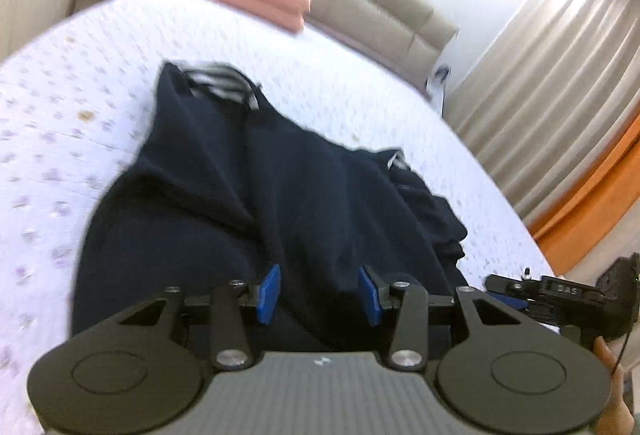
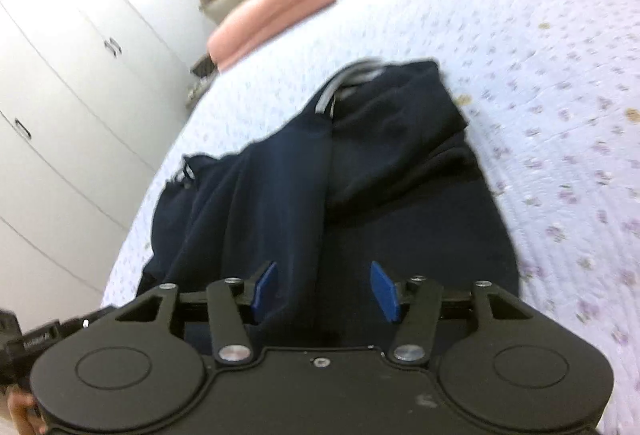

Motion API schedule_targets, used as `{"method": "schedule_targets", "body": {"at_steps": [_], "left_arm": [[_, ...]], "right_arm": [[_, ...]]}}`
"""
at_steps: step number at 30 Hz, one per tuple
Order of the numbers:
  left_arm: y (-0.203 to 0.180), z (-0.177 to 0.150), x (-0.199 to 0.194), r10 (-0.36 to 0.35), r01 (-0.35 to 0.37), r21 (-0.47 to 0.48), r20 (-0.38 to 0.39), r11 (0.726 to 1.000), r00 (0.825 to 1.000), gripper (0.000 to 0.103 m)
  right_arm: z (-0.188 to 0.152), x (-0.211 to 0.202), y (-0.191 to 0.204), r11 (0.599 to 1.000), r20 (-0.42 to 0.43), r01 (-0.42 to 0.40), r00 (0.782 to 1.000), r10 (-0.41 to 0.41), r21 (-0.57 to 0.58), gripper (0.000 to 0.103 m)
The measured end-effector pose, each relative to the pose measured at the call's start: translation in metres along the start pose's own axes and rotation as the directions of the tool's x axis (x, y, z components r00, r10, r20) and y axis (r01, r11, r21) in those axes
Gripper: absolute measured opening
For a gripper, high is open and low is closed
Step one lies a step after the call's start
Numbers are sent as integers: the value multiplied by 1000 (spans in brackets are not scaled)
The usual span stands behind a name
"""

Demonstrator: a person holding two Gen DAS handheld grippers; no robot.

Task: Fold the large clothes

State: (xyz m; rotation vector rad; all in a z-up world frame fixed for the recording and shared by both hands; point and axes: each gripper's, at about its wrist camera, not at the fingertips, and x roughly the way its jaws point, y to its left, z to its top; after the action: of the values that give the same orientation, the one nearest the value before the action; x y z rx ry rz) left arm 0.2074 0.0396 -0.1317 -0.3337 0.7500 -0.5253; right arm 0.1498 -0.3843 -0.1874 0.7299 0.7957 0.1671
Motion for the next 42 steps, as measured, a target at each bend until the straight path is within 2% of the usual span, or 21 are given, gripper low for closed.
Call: {"method": "schedule_targets", "body": {"at_steps": [2, 5, 8, 9, 10, 13, 15, 18, 21, 25, 32, 35, 39, 40, 41, 42], "left_arm": [[2, -15, -27, 22, -21, -14, 42, 1000, 999, 45], [8, -34, -76, 61, -58, -55, 56, 997, 997, 47], [22, -50, -118, 144, -142, -66, 24, 988, 989, 53], [29, -56, -131, 160, -158, -64, 25, 985, 987, 56], [37, -62, -140, 171, -169, -69, 23, 983, 985, 58], [65, -85, -160, 197, -194, -126, 7, 973, 980, 62], [81, -103, -159, 176, -176, -185, -21, 967, 984, 62], [102, -129, -149, 102, -118, -256, -79, 960, 992, 62], [110, -153, -137, 73, -106, -285, -123, 953, 990, 62], [120, -173, -120, 47, -94, -308, -156, 947, 987, 62], [126, -187, -94, -24, -32, -336, -160, 941, 987, 62], [134, -191, -91, -54, -3, -370, -145, 929, 988, 62], [141, -199, -95, -97, 38, -394, -132, 918, 986, 60], [141, -201, -96, -111, 49, -393, -138, 918, 984, 56], [140, -202, -97, -115, 48, -386, -151, 921, 982, 48], [138, -202, -98, -115, 47, -373, -162, 927, 980, 40]], "right_arm": [[-13, -20, 0, 1000, 43, 16, 999, -17, 18, 70], [-33, -54, -1, 996, 64, 66, 995, -70, 64, 75], [-46, -83, -8, 990, 41, 104, 993, -108, 91, 77], [-51, -90, -11, 990, 36, 114, 992, -117, 87, 79], [-55, -96, -15, 989, 35, 127, 991, -130, 75, 88], [-72, -101, -29, 978, 29, 203, 978, -205, 57, 90], [-86, -98, -42, 968, 7, 243, 970, -244, 69, 90], [-104, -90, -63, 959, -59, 271, 962, -267, 84, 90], [-119, -84, -73, 957, -84, 283, 957, -277, 65, 90], [-132, -83, -82, 964, -99, 263, 961, -258, 47, 90], [-148, -74, -93, 971, -123, 236, 966, -229, 40, 90], [-155, -69, -96, 985, -163, 162, 975, -151, 55, 90], [-166, -56, -97, 989, -211, 146, 968, -136, 34, 90], [-168, -55, -97, 990, -213, 139, 969, -127, 39, 81], [-171, -54, -96, 991, -208, 125, 971, -113, 45, 68], [-172, -55, -93, 992, -202, 114, 974, -103, 44, 64]]}}
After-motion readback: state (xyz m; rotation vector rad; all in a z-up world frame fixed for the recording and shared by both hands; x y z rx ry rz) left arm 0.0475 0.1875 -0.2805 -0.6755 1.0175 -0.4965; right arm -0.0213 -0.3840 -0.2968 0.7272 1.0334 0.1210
